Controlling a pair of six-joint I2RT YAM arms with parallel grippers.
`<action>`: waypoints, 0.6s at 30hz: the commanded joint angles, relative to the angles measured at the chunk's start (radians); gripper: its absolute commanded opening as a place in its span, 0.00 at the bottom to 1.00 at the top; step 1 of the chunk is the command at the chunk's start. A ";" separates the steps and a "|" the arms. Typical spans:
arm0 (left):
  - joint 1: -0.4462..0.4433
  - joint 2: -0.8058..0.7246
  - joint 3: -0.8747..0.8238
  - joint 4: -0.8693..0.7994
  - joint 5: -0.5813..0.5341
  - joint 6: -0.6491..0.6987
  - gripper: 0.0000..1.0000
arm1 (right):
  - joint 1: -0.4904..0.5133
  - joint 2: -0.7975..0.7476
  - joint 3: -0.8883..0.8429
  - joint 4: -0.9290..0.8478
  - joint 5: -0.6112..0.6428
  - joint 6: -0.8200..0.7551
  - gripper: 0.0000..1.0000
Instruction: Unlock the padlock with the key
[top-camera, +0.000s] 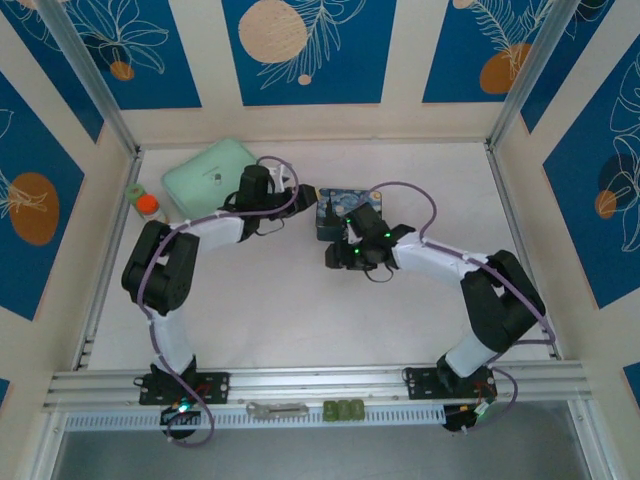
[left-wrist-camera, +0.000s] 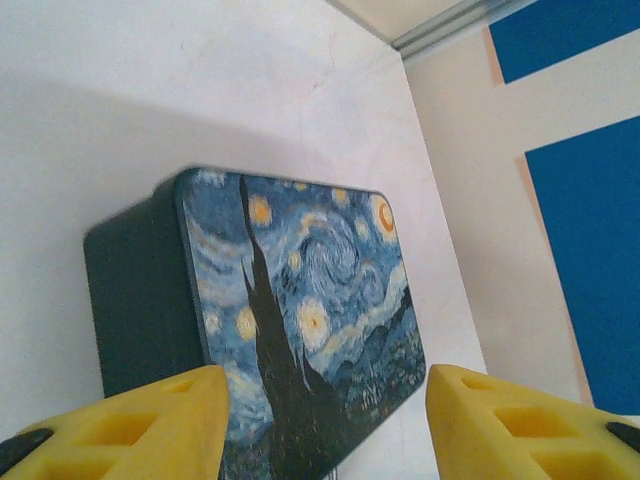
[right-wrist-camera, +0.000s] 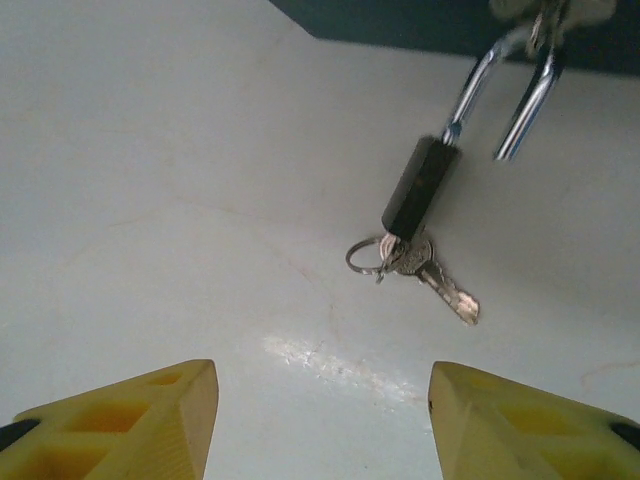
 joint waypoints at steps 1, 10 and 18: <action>0.013 0.041 0.082 -0.030 -0.005 0.062 0.55 | 0.041 0.043 0.034 -0.046 0.196 0.184 0.54; 0.015 0.122 0.140 -0.045 0.000 0.072 0.55 | 0.044 0.119 0.044 0.029 0.228 0.238 0.41; 0.016 0.108 0.110 -0.031 0.003 0.068 0.55 | 0.015 0.168 0.063 0.087 0.239 0.232 0.33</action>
